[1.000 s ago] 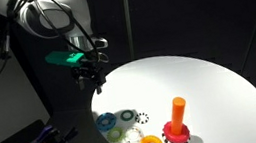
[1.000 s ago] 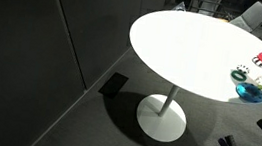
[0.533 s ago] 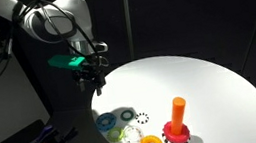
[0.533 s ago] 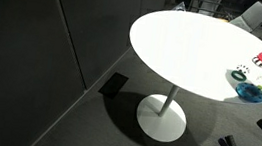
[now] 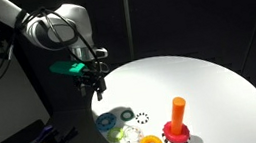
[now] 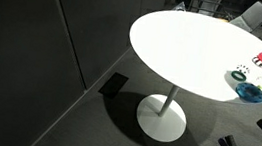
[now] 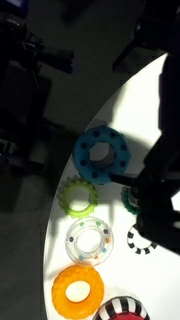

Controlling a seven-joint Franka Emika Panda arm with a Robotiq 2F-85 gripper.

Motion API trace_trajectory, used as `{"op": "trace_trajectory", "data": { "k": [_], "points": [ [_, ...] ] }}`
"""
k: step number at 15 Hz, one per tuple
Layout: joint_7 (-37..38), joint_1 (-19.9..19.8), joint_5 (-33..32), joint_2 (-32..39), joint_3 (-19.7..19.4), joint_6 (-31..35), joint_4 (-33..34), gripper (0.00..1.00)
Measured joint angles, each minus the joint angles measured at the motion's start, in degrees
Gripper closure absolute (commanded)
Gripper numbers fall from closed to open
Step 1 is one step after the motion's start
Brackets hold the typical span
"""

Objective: Pick up the blue ring from the table and put it on the ring holder

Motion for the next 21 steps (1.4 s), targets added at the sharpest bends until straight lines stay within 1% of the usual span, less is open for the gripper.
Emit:
{"op": "trace_trajectory", "data": {
  "k": [4, 8, 15, 21],
  "points": [
    [3.2, -0.2, -2.3, 2.3, 0.6, 5.9, -1.9, 0.0],
    [5.5, -0.2, -2.7, 5.4, 1.4, 12.2, -4.1, 0.0],
    [5.9, -0.2, -2.7, 12.3, 1.7, 20.6, -4.6, 0.0],
    [5.9, -0.2, -2.5, 17.4, 1.7, 25.3, -3.8, 0.0]
  ]
}}
